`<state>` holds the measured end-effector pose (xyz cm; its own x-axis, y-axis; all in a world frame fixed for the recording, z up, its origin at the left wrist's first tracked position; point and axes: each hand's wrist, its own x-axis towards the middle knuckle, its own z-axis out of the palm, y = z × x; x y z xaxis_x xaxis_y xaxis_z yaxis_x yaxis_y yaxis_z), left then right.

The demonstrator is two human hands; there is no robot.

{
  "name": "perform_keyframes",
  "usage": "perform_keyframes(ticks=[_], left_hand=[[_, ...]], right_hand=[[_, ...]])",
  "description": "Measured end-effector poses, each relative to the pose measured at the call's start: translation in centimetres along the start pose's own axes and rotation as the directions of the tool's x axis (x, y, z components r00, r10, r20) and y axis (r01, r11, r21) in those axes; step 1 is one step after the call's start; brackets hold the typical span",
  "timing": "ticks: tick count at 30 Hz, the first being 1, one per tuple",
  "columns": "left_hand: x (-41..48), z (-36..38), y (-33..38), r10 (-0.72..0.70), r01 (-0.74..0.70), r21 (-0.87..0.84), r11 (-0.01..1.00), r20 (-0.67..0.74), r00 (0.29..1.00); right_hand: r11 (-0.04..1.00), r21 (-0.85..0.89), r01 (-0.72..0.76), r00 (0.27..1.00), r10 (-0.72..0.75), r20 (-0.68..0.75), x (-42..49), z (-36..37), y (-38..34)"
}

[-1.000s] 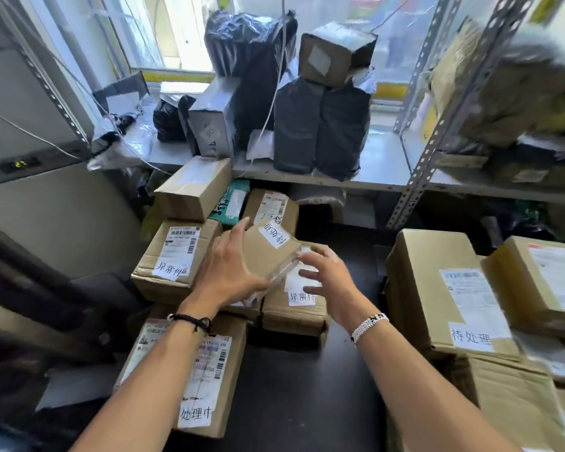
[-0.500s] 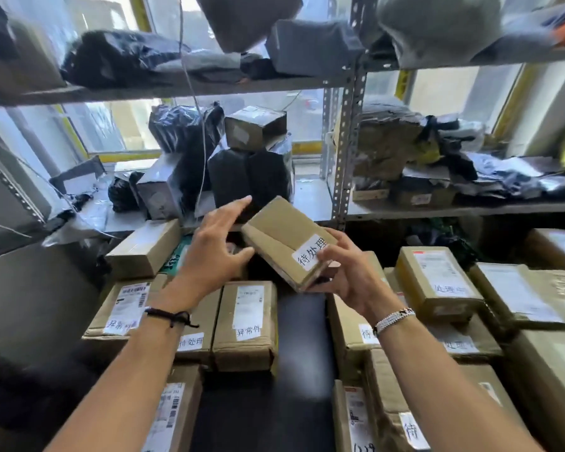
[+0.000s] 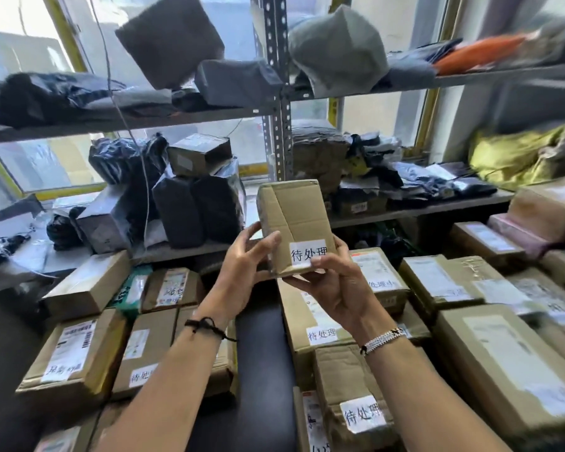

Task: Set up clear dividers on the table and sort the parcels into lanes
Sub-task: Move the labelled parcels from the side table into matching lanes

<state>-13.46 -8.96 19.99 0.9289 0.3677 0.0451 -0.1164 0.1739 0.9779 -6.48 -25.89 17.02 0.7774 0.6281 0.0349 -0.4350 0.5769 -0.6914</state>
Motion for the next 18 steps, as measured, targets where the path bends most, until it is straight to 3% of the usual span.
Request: perform_keyframes(ticks=[8, 13, 18], left_hand=[[0.4, 3.4, -2.1, -0.022, 0.024, -0.054, 0.998, 0.032, 0.999], [1.2, 4.4, -3.8, -0.1, 0.101, -0.058, 0.993, 0.018, 0.995], [2.7, 5.0, -5.6, -0.188, 0.187, -0.011, 0.982, -0.045, 0.981]], right_hand=[[0.976, -0.215, 0.02, 0.994, -0.043, -0.103, -1.2, -2.7, -2.8], [0.907, -0.414, -0.077, 0.975, -0.02, -0.223, -1.2, -3.4, -3.3], [0.847, -0.523, -0.102, 0.966, -0.042, -0.257, 0.0, -4.3, -2.4]])
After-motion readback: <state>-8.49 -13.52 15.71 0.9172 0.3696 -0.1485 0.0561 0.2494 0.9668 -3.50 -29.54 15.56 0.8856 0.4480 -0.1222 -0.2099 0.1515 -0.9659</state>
